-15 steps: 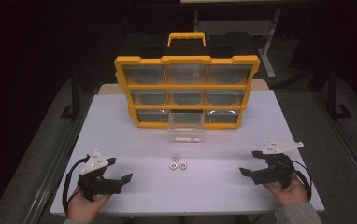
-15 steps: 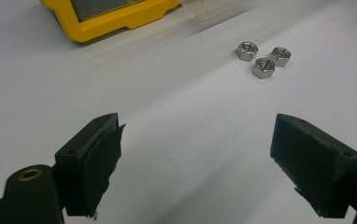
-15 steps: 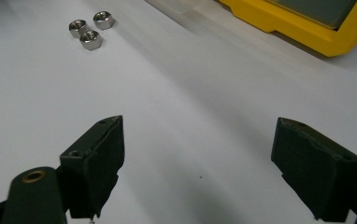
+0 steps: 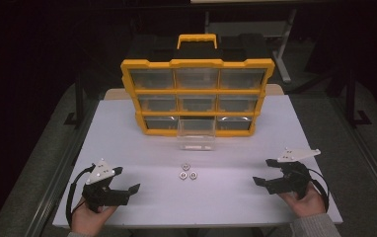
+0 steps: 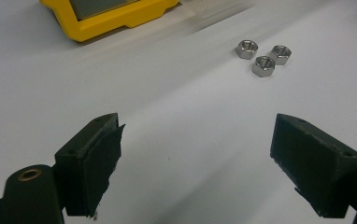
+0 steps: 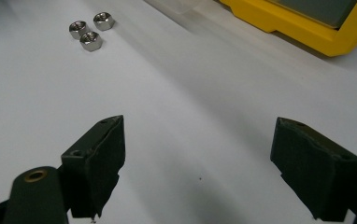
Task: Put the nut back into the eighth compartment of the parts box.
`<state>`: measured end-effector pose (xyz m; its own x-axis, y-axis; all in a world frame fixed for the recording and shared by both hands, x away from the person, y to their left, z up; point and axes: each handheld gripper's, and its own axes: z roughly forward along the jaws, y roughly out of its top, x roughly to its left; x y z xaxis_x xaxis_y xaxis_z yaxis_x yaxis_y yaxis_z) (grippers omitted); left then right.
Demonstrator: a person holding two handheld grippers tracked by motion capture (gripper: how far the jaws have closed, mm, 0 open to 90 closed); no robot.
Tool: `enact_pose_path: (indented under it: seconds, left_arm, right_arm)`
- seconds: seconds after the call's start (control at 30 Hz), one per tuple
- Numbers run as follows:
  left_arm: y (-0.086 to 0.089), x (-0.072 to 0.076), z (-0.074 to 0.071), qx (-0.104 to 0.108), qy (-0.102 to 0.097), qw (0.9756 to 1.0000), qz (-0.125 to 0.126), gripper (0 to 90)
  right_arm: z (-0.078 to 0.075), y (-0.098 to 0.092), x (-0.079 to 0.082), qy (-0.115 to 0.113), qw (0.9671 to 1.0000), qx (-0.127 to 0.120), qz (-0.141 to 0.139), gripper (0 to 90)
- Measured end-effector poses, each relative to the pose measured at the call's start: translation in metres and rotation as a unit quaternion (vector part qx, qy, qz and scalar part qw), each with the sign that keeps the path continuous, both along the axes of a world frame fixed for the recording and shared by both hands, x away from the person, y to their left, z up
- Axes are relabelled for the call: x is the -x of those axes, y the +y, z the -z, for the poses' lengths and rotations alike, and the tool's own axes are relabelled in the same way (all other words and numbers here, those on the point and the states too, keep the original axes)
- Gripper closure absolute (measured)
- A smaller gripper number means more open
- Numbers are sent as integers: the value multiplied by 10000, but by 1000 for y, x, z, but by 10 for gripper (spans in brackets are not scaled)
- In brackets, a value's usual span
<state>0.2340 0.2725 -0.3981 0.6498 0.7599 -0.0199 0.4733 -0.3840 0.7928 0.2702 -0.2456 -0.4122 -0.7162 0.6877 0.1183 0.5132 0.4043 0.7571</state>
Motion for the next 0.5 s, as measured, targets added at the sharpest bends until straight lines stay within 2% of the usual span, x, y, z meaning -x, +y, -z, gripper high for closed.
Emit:
enact_pose_path:
  seconds: [0.13,0.27,0.4,0.47,0.5]
  left_arm:
    - [0,0,0,10,0,10000,-1,156]
    - [0,0,-1,-131,-10,9999,74,156]
    - [-1,0,-1,-103,-26,9999,64,156]
    - [-2,1,0,-20,14,10000,8,156]
    - [-1,-1,-1,-126,5,9999,74,156]
  right_arm:
    - [1,1,-1,41,10000,9,9,170]
    - [0,2,-1,25,10000,8,-27,170]
    - [-2,5,-1,39,10000,53,-71,172]
    - [-4,7,-1,21,9999,80,-66,172]
    - [-4,7,-1,21,9999,80,-66,172]
